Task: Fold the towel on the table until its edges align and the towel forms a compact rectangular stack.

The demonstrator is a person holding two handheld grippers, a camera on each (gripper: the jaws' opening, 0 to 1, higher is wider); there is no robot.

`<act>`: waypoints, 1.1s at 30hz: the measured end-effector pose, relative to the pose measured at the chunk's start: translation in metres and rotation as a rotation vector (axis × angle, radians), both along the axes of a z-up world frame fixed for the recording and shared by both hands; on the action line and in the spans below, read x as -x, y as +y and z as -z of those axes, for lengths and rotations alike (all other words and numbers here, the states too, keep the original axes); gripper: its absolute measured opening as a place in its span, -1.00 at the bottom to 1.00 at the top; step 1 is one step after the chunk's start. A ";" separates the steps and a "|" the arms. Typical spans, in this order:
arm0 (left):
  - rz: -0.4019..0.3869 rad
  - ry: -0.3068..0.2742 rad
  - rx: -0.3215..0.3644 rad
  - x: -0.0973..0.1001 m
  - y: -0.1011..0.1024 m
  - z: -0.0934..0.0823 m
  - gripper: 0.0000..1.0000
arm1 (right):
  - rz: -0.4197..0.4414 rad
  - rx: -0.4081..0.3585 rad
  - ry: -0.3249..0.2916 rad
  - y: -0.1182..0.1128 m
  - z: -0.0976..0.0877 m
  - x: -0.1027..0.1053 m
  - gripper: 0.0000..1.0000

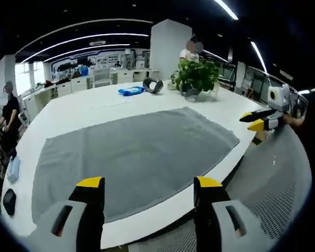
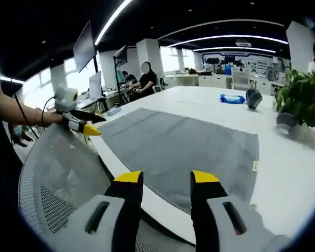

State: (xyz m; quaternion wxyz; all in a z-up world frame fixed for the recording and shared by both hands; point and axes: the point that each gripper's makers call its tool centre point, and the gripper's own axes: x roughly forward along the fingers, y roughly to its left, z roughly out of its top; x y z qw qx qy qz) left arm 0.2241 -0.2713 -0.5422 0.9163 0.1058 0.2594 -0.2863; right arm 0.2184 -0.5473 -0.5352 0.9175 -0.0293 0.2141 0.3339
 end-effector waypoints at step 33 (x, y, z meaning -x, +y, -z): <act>0.626 -0.004 -0.127 -0.016 -0.275 0.026 0.00 | 0.038 0.308 0.557 -0.100 0.122 -0.013 -0.84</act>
